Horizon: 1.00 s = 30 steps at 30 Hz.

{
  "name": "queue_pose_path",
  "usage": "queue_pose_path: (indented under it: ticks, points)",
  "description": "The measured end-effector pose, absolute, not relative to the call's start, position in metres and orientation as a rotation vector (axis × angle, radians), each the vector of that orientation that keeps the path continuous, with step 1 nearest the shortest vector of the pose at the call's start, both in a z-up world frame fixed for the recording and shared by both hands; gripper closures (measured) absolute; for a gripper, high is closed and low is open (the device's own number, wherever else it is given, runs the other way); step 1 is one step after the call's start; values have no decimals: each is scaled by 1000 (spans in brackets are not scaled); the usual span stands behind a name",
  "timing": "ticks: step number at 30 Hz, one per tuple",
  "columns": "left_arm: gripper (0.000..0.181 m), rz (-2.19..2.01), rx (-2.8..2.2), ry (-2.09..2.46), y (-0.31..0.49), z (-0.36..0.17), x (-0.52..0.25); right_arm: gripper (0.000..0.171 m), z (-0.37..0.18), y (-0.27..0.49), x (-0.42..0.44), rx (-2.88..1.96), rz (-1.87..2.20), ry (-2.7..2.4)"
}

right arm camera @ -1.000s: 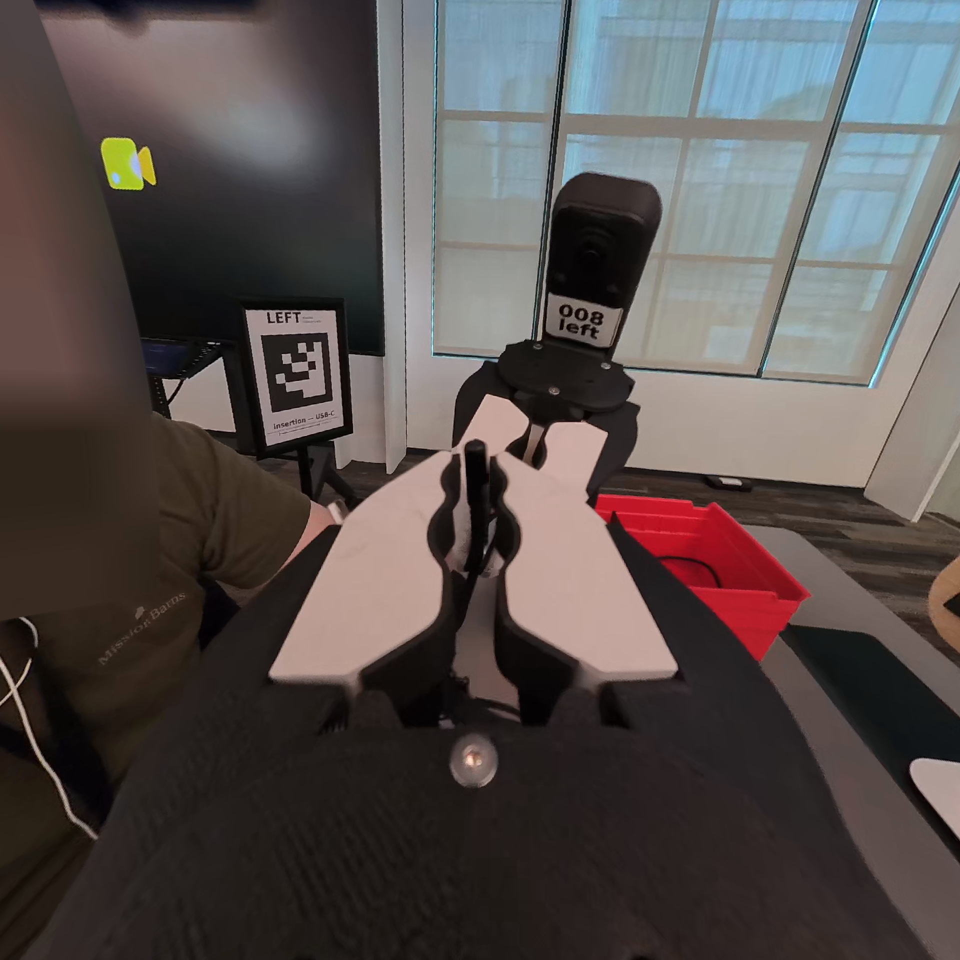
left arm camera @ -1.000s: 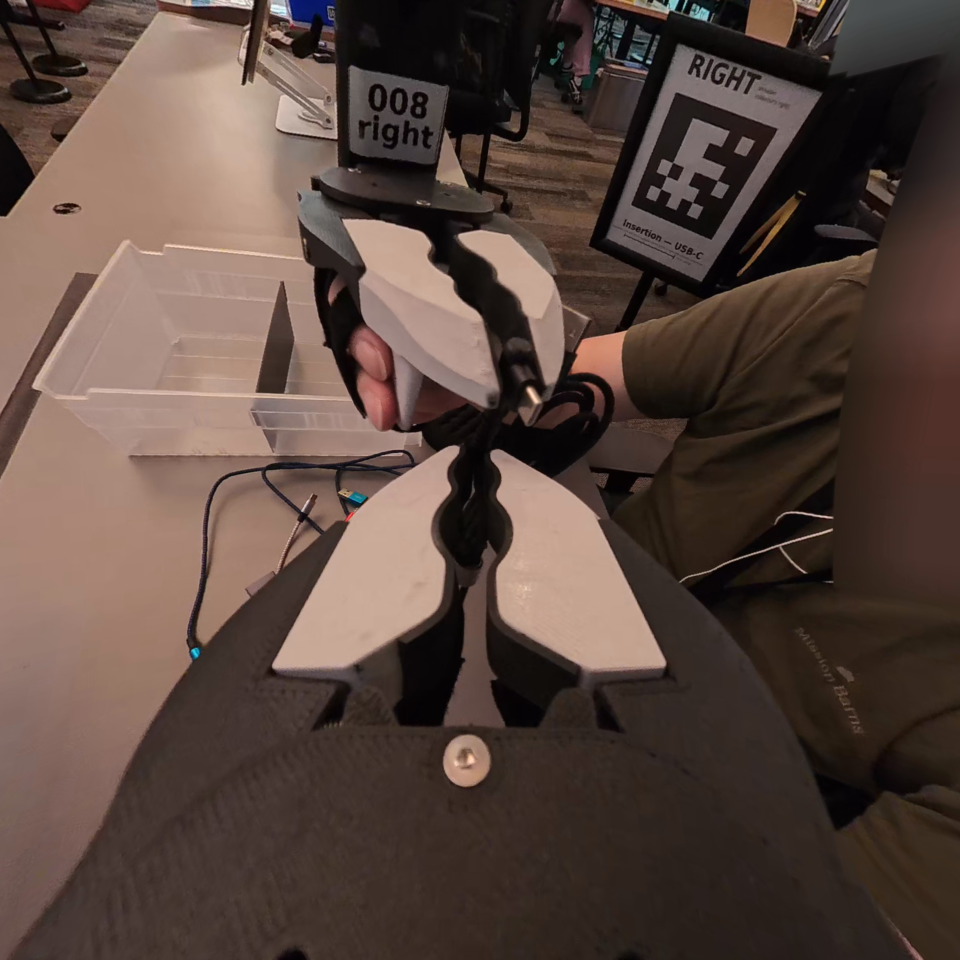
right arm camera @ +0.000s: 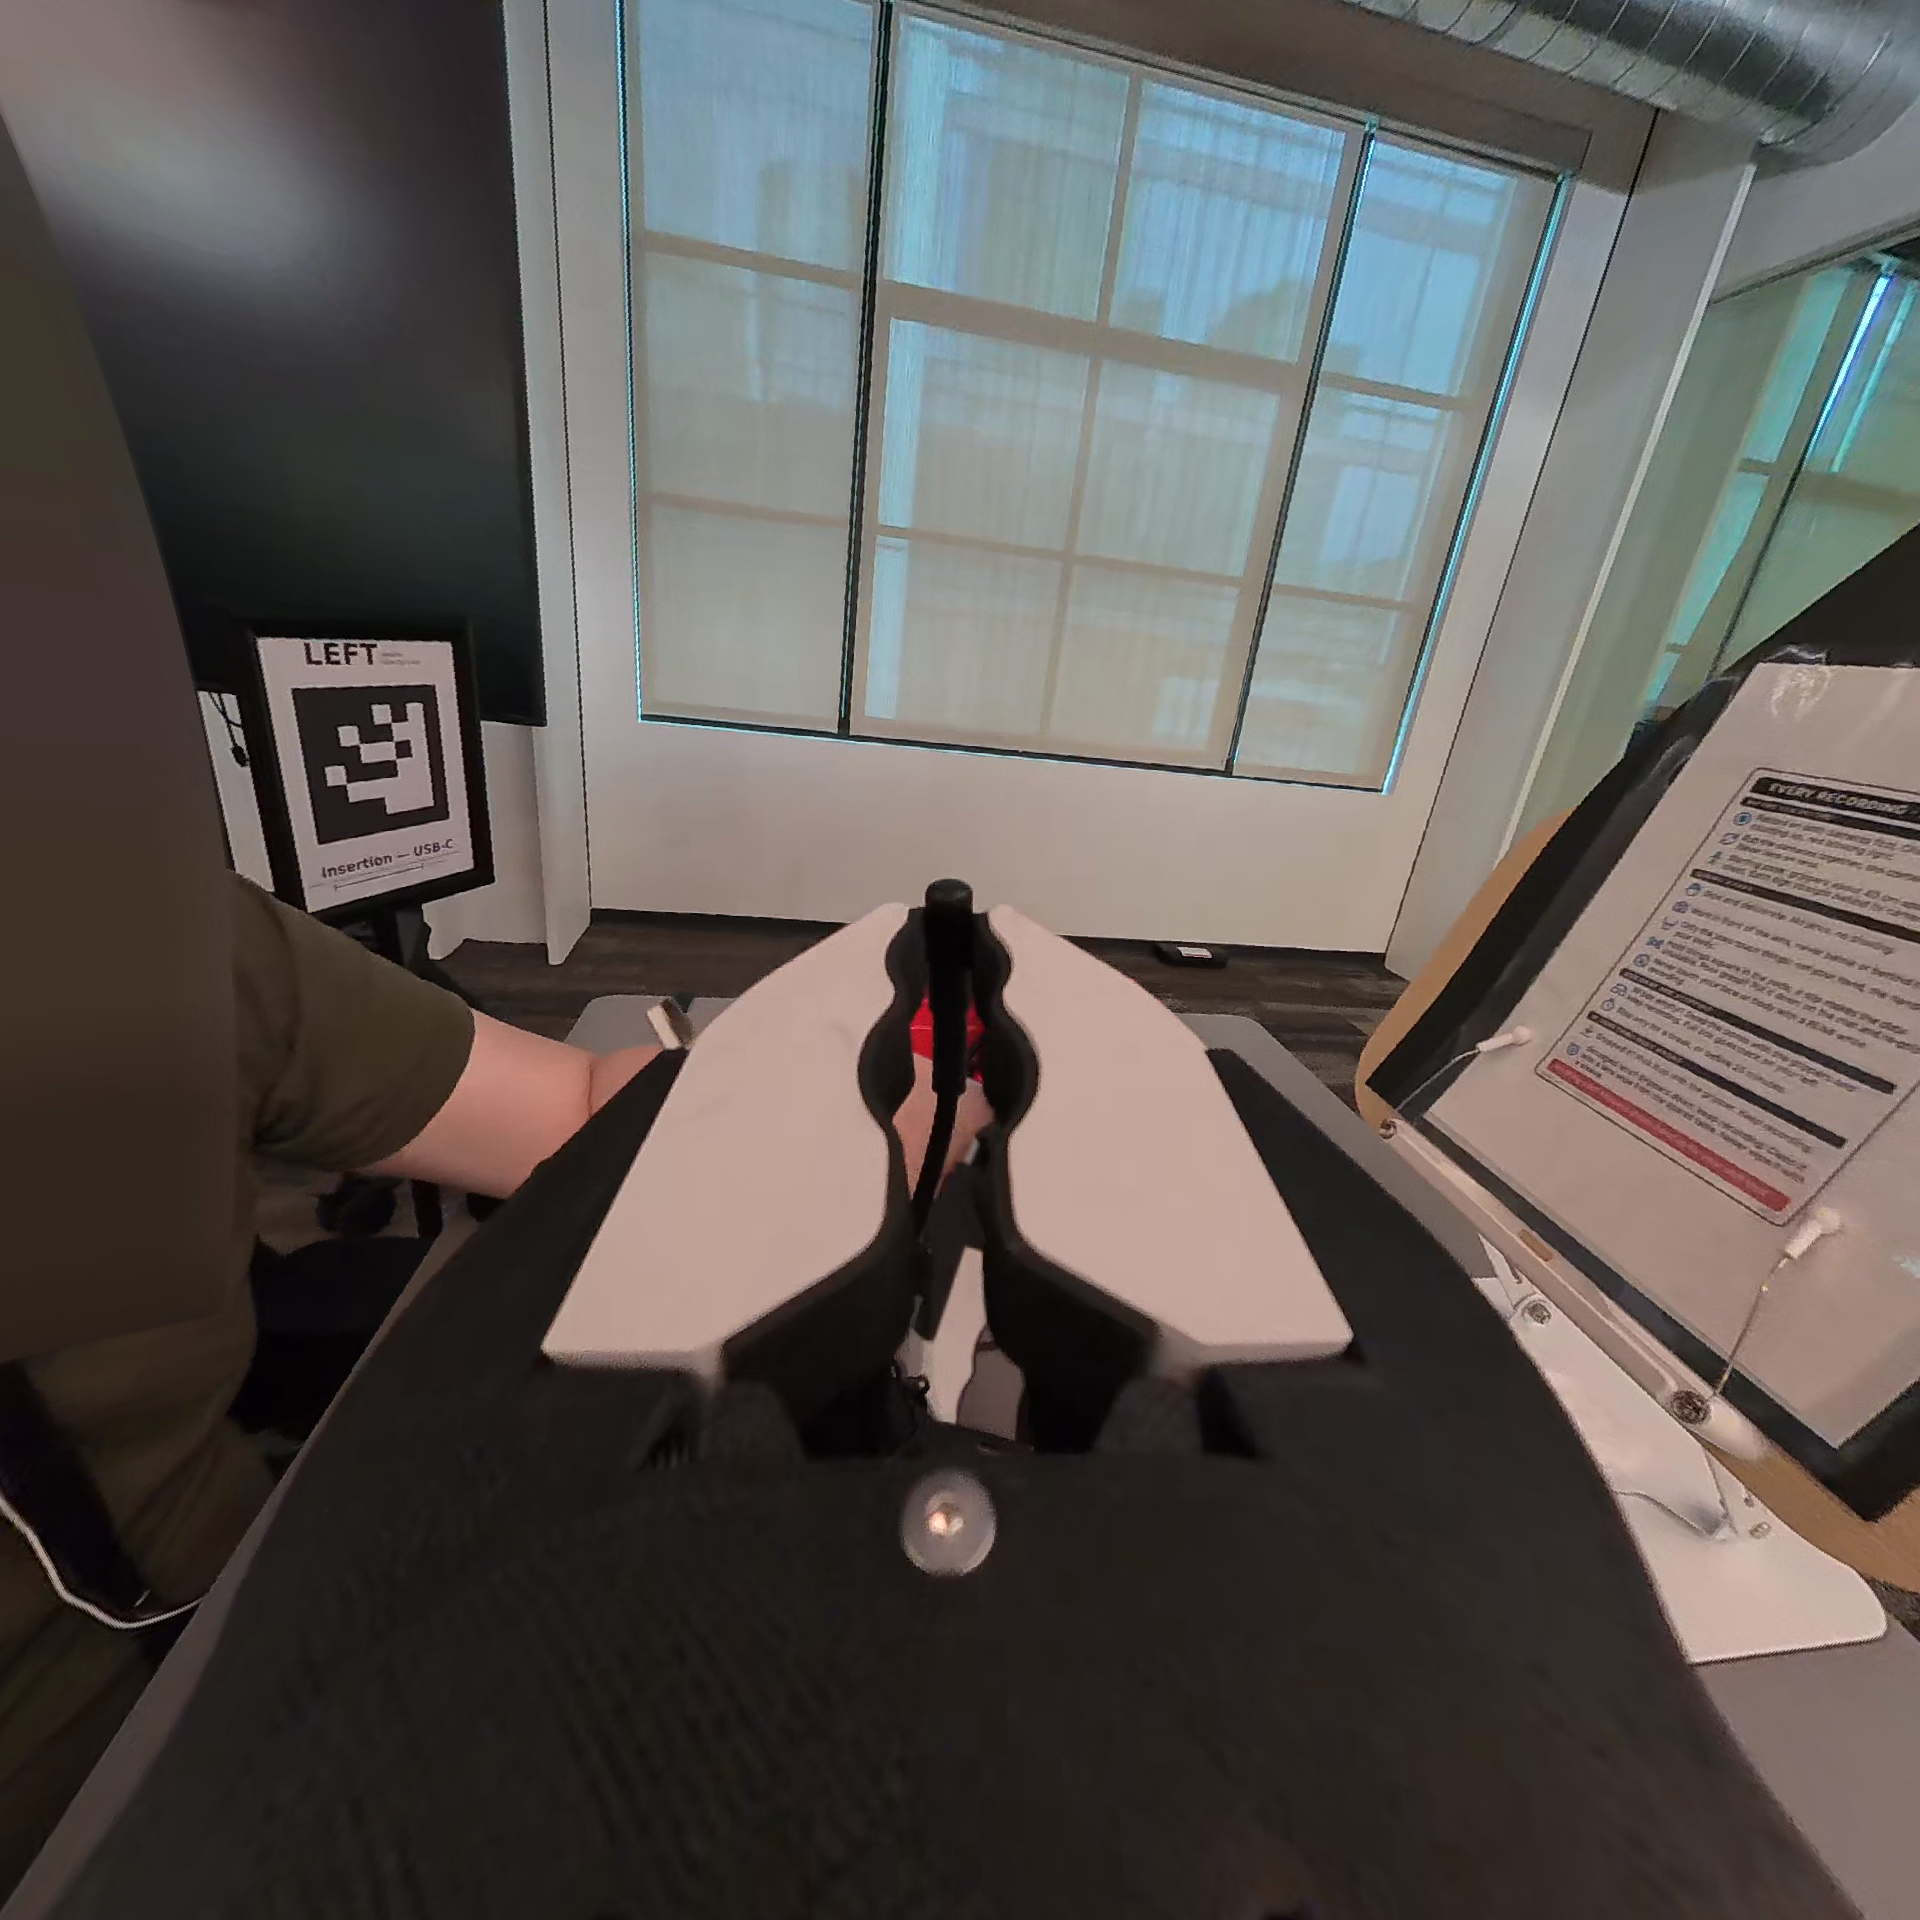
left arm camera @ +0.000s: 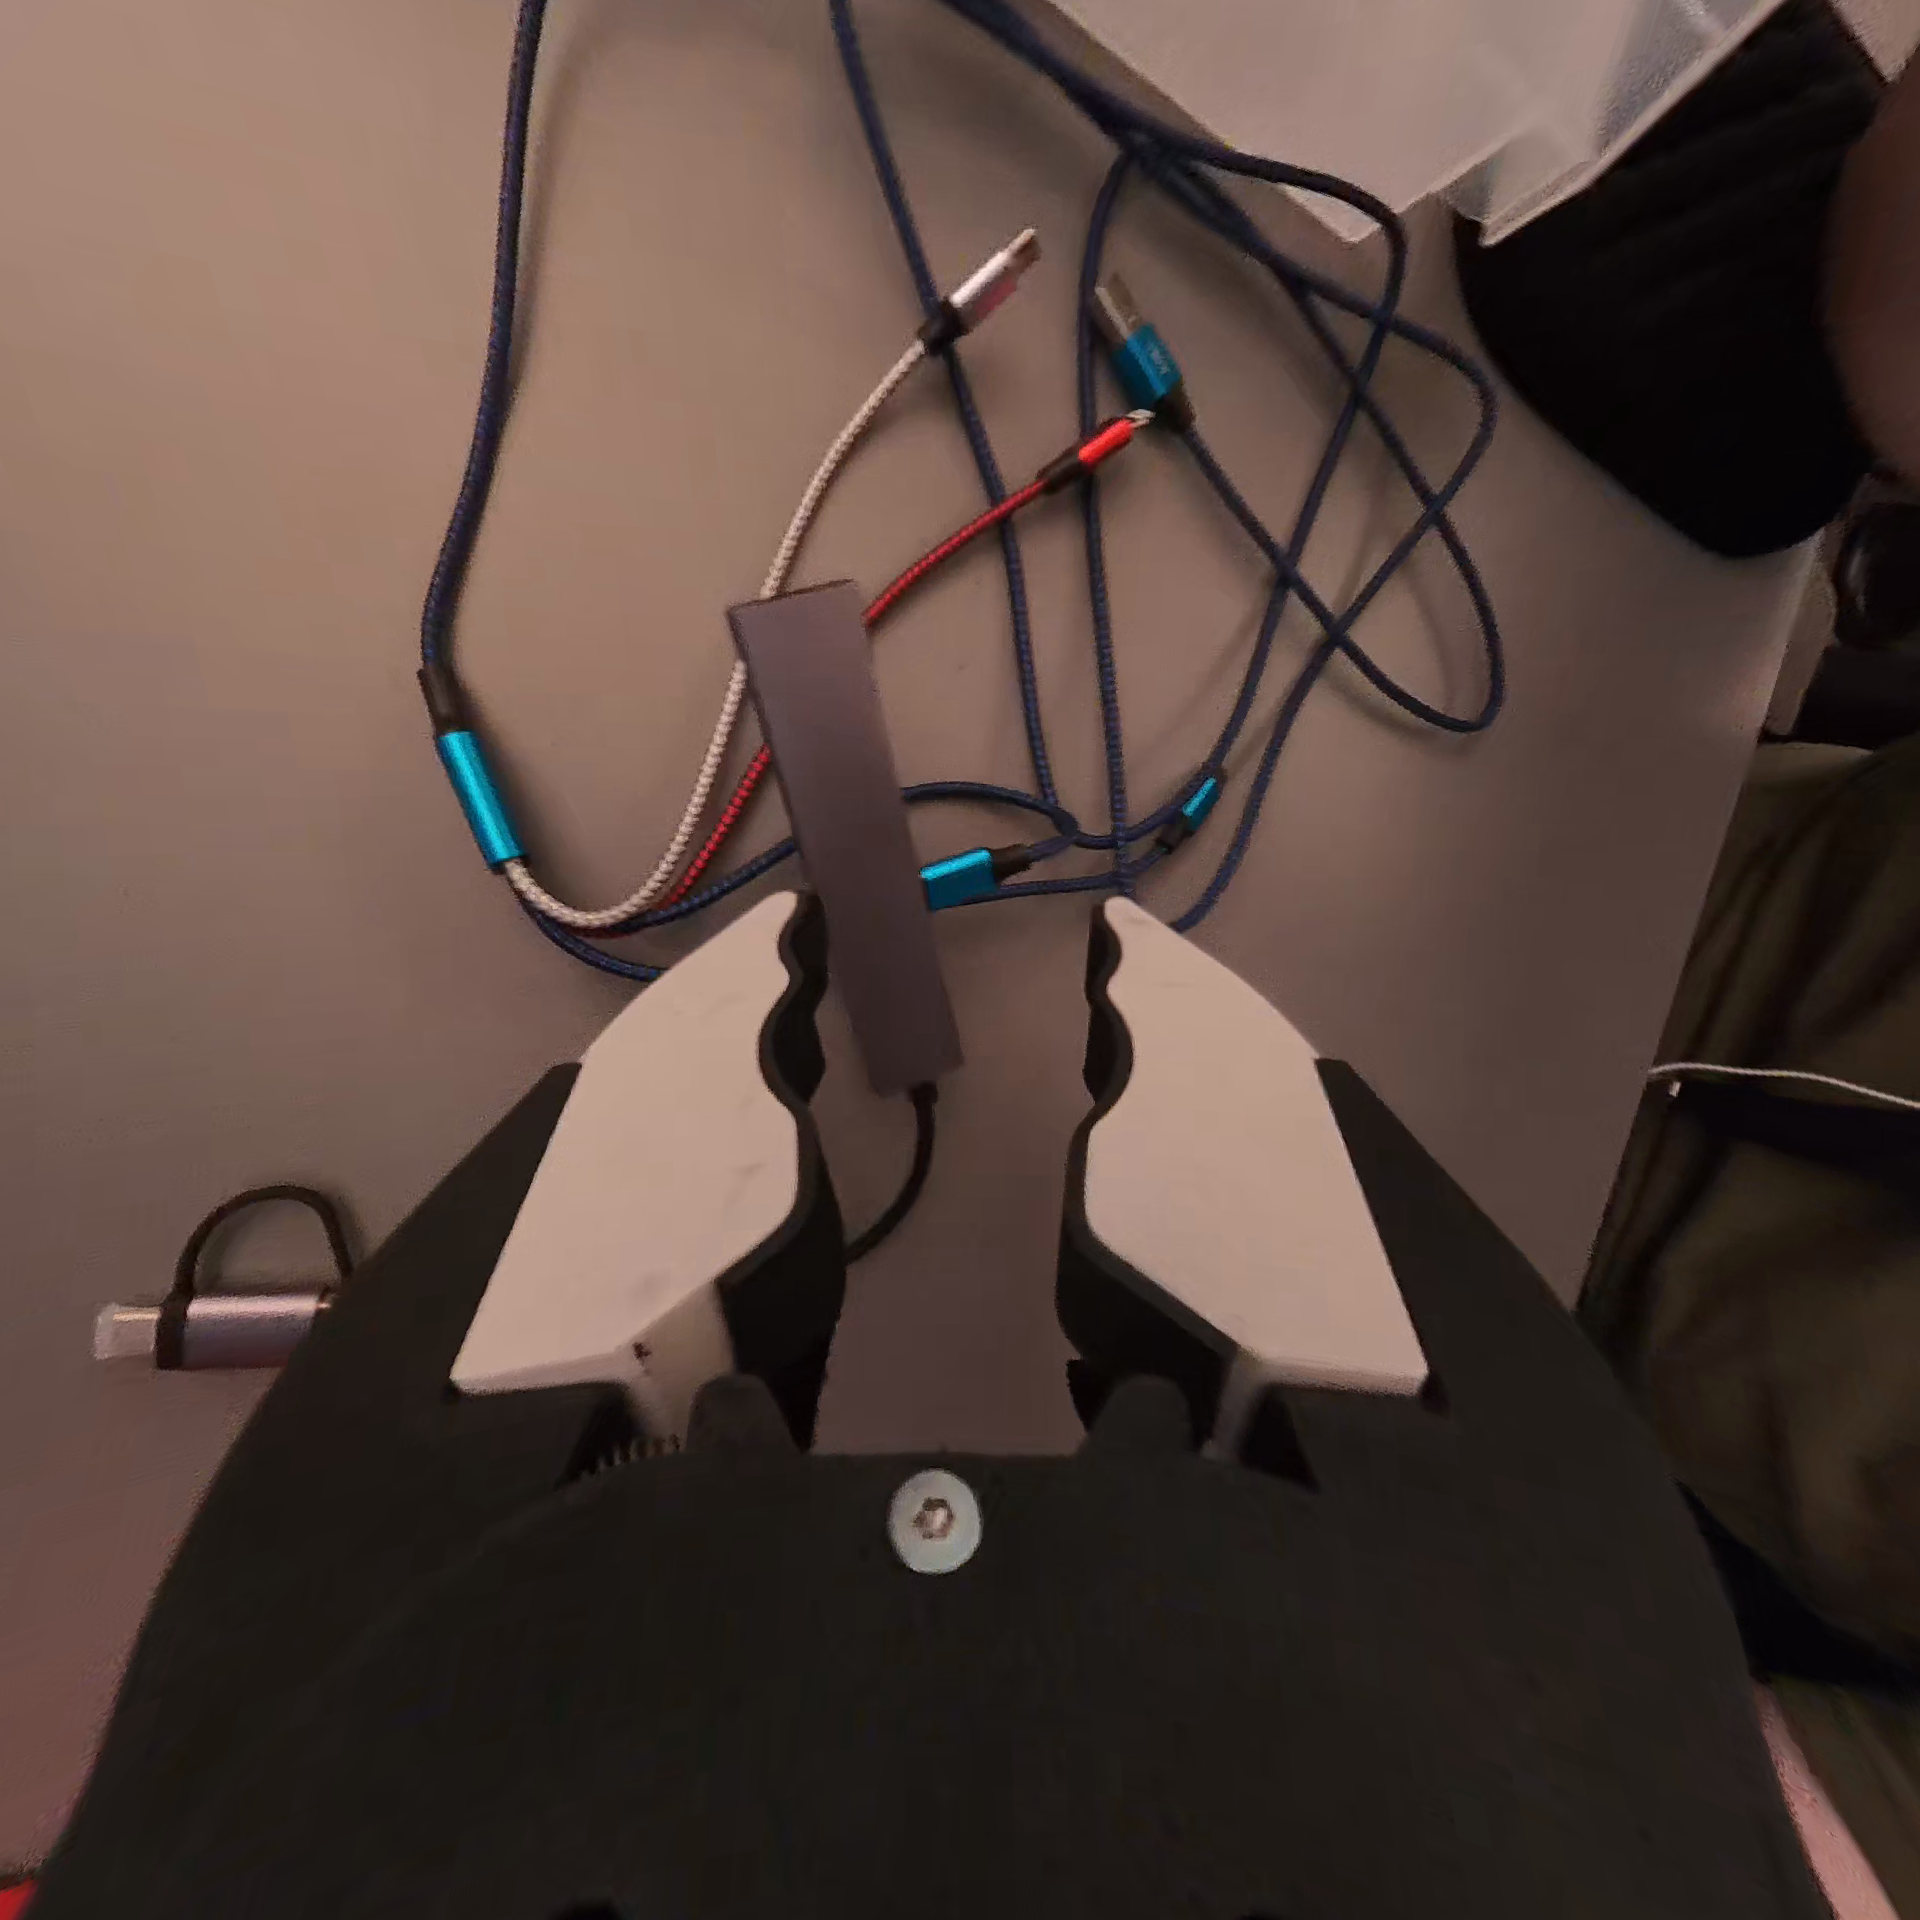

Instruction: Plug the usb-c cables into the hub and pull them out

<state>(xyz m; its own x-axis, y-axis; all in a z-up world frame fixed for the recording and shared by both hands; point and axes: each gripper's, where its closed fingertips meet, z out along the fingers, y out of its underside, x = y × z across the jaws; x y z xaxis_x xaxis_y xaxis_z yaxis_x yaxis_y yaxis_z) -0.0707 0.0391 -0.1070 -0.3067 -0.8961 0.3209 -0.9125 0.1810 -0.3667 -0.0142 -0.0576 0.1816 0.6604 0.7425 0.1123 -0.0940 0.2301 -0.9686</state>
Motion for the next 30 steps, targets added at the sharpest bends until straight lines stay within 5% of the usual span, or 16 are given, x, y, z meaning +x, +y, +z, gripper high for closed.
queue_pose_path:
  ticks: [11, 20, 30]
  points:
    - [133, 940, 1784, -2139, 32, -135, -54, 162, 171, -52, -24, -1263, 609, -708]
    - [169, 1350, 1554, -1700, 13, -115, -46, 163, 164, -47, -29, -1292, 600, -736]
    - [173, 1574, 1354, -2163, 6, -48, -52, 162, 137, -33, -18, -1490, 626, -698]
